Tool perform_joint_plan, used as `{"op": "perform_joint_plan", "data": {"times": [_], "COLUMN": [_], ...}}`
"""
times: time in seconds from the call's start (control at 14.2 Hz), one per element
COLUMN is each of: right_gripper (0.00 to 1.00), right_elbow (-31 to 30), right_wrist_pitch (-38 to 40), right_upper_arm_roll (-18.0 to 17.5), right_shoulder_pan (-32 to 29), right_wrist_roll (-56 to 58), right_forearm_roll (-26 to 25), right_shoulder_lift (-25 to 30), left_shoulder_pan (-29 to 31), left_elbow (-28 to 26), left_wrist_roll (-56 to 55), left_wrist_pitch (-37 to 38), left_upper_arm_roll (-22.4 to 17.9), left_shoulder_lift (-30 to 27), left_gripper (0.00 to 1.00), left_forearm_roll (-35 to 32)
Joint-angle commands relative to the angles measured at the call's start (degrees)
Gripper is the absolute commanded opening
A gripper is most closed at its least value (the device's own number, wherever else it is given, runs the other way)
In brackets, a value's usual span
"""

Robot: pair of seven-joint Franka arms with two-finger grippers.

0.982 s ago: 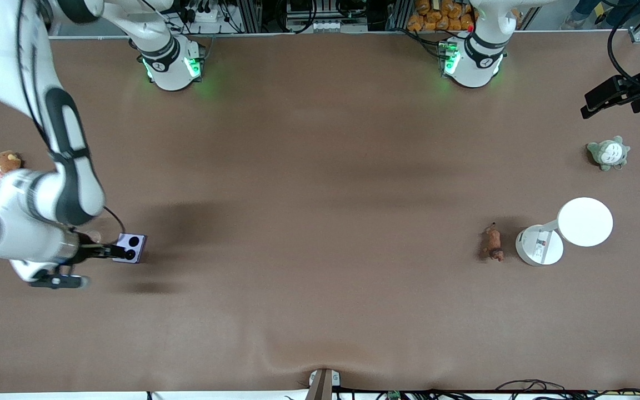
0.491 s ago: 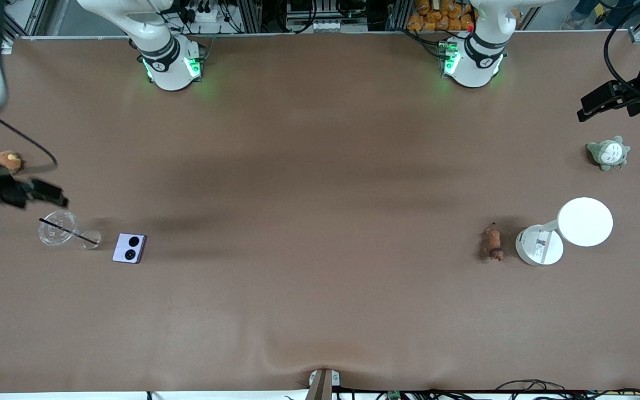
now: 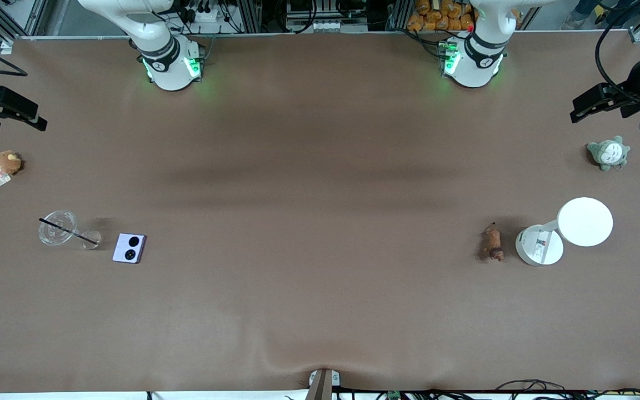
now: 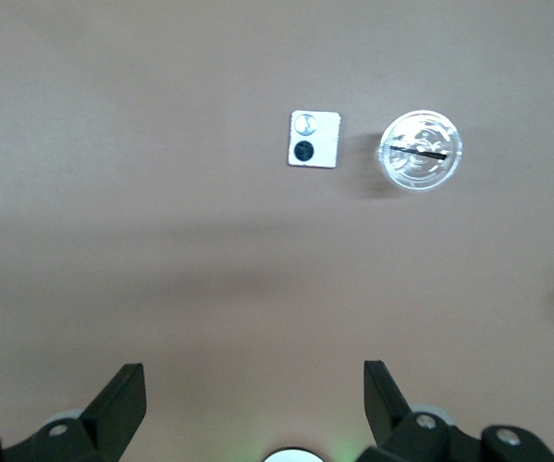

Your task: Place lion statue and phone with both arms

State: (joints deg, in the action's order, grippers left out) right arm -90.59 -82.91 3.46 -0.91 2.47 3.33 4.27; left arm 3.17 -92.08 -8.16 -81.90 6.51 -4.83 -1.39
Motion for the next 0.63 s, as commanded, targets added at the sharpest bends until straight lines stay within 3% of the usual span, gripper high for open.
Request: {"op": "perform_joint_plan", "data": {"times": [0.0, 0.56], "right_gripper": [1.0, 1.0], "right_elbow": [2.07, 3.67], "right_wrist_pitch": [0.46, 2.49], "right_upper_arm_roll": [-2.75, -2.49], "right_shoulder_pan": [-0.42, -0.76], "right_wrist_roll": [-1.41, -1.5], "right_forearm_roll": [-2.79, -2.89], "right_shoulder_lift": [0.38, -0.14], "left_shoulder_pan": [0.35, 0.53], "left_elbow": [1.2, 3.4], "left_wrist_roll": [-0.54, -0.36], "left_wrist_pitch": [0.17, 0.25], "left_upper_arm_roll": [0.78, 0.78], "left_shoulder_lift": [0.43, 2.19], "left_gripper": [1.0, 1.0], "left_forearm_roll": [-1.59, -1.59]}}
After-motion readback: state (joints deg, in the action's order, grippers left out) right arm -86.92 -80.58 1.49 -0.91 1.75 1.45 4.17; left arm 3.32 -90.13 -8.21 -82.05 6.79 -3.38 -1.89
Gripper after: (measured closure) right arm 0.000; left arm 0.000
